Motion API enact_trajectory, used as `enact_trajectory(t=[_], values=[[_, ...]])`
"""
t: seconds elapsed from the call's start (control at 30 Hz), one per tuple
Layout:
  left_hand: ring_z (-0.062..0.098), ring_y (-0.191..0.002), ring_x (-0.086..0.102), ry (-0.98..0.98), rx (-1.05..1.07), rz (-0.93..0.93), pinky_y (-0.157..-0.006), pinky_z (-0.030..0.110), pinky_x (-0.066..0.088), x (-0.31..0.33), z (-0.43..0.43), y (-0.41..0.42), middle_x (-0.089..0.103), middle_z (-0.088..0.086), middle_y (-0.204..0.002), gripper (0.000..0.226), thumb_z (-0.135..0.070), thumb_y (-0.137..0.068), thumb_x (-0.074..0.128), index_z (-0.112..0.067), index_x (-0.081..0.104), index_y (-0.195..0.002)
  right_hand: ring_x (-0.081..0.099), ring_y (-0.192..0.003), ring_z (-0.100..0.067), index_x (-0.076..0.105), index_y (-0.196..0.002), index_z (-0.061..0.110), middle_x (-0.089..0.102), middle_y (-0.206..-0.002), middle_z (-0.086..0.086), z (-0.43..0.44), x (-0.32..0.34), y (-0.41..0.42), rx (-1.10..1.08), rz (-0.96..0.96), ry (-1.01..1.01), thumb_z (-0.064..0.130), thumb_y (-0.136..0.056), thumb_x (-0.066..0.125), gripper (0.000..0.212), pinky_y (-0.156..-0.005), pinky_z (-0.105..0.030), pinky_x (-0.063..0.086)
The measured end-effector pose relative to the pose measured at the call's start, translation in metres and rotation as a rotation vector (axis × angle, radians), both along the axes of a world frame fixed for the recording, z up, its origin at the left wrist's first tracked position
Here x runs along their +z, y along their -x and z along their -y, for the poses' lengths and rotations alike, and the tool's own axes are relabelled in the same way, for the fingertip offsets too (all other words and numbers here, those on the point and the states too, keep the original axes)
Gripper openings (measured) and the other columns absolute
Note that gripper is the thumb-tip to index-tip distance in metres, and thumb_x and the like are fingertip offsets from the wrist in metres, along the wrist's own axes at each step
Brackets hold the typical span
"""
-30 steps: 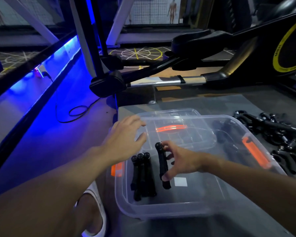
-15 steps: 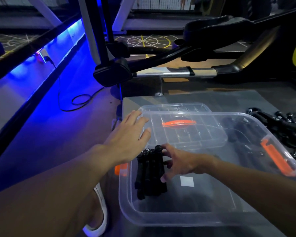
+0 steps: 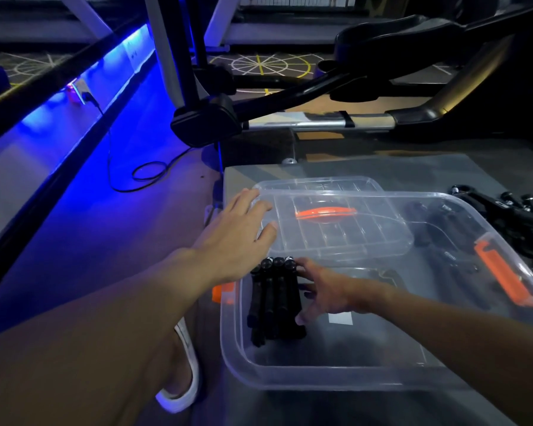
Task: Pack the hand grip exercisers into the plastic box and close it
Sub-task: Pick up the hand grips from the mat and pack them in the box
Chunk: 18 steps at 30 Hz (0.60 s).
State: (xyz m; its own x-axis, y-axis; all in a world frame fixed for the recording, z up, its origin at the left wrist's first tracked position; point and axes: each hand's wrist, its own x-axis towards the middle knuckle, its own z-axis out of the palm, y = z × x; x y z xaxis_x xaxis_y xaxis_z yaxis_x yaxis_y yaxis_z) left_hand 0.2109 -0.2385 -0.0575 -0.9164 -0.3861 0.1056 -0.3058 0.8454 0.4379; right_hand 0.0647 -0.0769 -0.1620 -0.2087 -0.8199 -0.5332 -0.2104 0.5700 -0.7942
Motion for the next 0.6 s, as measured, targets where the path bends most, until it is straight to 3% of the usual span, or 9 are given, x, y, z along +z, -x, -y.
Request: enact_trajectory(t=[0.2,0.4,0.53,0.6], values=[[0.018,-0.147,0.016,0.015,-0.007,-0.005,-0.117,0.044,0.025,-0.001,0.000,0.000,0.022,0.005,-0.156,0.044,-0.036,-0.100,0.038,-0.018,0.042,-0.140,0.045,-0.131,-0.012,0.022,-0.145,0.034,0.041,-0.145,0.013,0.002,-0.001,0.003,0.032,0.000,-0.009,0.011,-0.054,0.092,0.117,-0.111,-0.036,0.036],[0.020,-0.146,0.016,0.041,-0.004,0.028,-0.115,0.050,0.026,0.002,-0.001,0.001,0.022,0.004,-0.156,0.053,-0.045,-0.094,0.031,-0.021,0.042,-0.139,0.044,-0.132,-0.013,0.020,-0.146,0.032,0.039,-0.146,0.014,0.001,0.003,0.001,0.048,-0.045,-0.018,0.010,-0.058,0.091,0.115,-0.108,-0.037,0.039],[0.024,-0.143,0.023,0.108,0.012,0.079,-0.113,0.051,0.028,0.002,0.000,0.003,0.024,0.003,-0.154,0.049,-0.047,-0.095,0.034,-0.026,0.040,-0.139,0.037,-0.137,-0.017,0.012,-0.149,0.037,0.030,-0.153,0.012,0.003,0.009,-0.001,0.090,-0.139,-0.030,0.031,-0.049,0.094,0.130,-0.111,-0.042,0.038],[0.025,-0.140,0.026,0.124,0.037,0.076,-0.113,0.048,0.027,0.005,-0.004,0.010,0.029,0.004,-0.150,0.048,-0.045,-0.096,0.037,-0.025,0.040,-0.139,0.035,-0.139,-0.019,0.009,-0.150,0.035,0.026,-0.155,0.011,0.002,0.016,-0.002,0.099,-0.159,-0.022,0.027,-0.055,0.093,0.127,-0.111,-0.042,0.038]])
